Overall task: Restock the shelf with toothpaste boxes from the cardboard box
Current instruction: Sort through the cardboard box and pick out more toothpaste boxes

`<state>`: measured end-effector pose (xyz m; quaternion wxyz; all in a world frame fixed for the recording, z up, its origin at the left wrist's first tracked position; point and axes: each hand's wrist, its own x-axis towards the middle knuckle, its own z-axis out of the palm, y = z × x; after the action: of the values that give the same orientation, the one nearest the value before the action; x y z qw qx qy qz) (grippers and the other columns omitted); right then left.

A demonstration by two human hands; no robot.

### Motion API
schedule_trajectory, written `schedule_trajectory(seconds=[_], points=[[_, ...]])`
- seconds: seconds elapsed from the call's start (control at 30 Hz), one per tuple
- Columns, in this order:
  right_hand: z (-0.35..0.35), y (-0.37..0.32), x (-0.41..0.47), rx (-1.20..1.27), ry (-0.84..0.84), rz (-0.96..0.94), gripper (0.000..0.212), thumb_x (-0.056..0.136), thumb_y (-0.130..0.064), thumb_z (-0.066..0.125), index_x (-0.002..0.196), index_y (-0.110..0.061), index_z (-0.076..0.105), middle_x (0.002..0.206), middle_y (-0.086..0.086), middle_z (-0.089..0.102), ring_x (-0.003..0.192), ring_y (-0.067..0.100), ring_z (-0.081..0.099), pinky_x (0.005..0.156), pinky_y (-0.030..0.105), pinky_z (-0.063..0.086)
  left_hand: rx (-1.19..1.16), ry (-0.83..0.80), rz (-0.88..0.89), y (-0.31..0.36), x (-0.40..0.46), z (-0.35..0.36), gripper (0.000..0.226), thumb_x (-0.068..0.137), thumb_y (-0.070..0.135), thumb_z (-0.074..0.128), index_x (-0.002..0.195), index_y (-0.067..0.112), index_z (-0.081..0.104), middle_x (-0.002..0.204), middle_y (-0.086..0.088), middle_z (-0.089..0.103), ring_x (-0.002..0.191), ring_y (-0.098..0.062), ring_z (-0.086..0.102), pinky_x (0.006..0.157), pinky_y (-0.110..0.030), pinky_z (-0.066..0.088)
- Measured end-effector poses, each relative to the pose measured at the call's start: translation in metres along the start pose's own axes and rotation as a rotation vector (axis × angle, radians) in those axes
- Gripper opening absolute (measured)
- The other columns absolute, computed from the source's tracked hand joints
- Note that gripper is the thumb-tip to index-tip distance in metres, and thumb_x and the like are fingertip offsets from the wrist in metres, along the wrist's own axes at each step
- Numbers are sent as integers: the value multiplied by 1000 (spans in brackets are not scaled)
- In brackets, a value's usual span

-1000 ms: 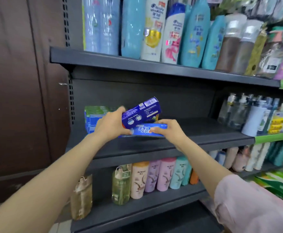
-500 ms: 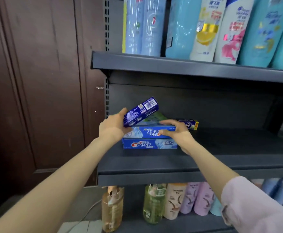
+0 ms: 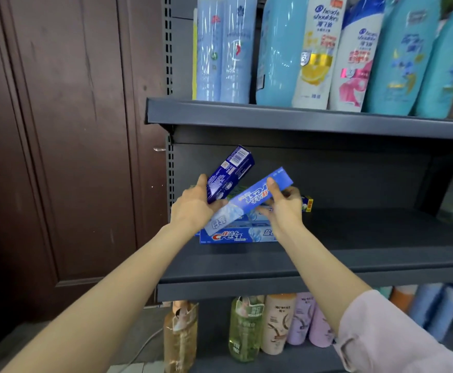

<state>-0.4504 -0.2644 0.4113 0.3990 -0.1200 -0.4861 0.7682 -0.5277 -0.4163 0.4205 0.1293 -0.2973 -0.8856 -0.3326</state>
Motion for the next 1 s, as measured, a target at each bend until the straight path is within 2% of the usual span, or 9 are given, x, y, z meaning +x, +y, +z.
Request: schedule_trajectory(seconds=[0.07,0.17,0.3,0.37,0.47,0.57,0.73,0.87,1.0], points=[[-3,-10,-2,-31,5,-46,19,92,-17,59,100,-10,44,91,5,61,83,16,64,75,37,58,-3,-42,-9,0,-3,-1,52,85,51,60,120,19,38,115,-8,62,99,-33,61,73,-34,43],[-4,-23,-4,-68,-56,-100,15,94,-16,56,105,-11,48,89,3,61,89,19,63,81,37,56,0,-94,-33,2,-5,2,46,87,48,58,118,19,39,116,-8,62,101,-33,60,75,-34,42],[3,-33,-11,-237,-116,-226,26,93,-16,57,119,-18,52,98,-3,65,92,15,65,79,31,55,-17,-142,-46,7,-5,6,35,91,36,52,116,16,38,117,-10,58,101,-34,58,79,-37,44],[6,-34,-12,-452,-173,-311,40,92,-15,59,130,-18,50,111,0,65,101,17,64,82,31,55,-24,-145,-56,8,-3,5,36,92,34,50,119,13,38,118,-12,55,103,-35,56,82,-39,46],[3,-30,-12,-903,-260,-422,53,91,-12,59,141,-18,43,132,8,52,122,21,51,99,32,45,-16,-119,-80,4,0,2,40,91,33,53,121,13,37,119,-16,52,106,-36,54,89,-46,48],[-3,-20,-12,-1113,-357,-478,53,92,-10,58,142,-20,42,128,10,49,121,22,49,100,37,46,-36,-89,-101,-2,0,1,42,90,31,58,122,13,40,120,-16,54,107,-35,55,89,-47,49],[-4,-5,-9,-1382,-518,-511,53,91,-8,58,141,-18,44,134,6,50,123,23,45,102,32,36,-69,-67,-121,-3,0,0,48,85,36,67,125,18,49,118,-10,61,107,-32,59,84,-38,50],[4,5,-1,-1575,-581,-509,52,94,-7,51,143,-22,40,140,4,44,129,21,37,108,36,33,-113,-24,-152,-4,4,1,57,80,42,71,129,20,50,120,-7,62,108,-29,59,86,-39,51],[17,10,9,-1701,-655,-400,52,96,-12,50,145,-24,36,143,2,38,133,20,34,108,35,34,-127,12,-166,-11,9,0,59,75,48,74,124,22,53,118,-7,63,108,-28,59,90,-46,50]])
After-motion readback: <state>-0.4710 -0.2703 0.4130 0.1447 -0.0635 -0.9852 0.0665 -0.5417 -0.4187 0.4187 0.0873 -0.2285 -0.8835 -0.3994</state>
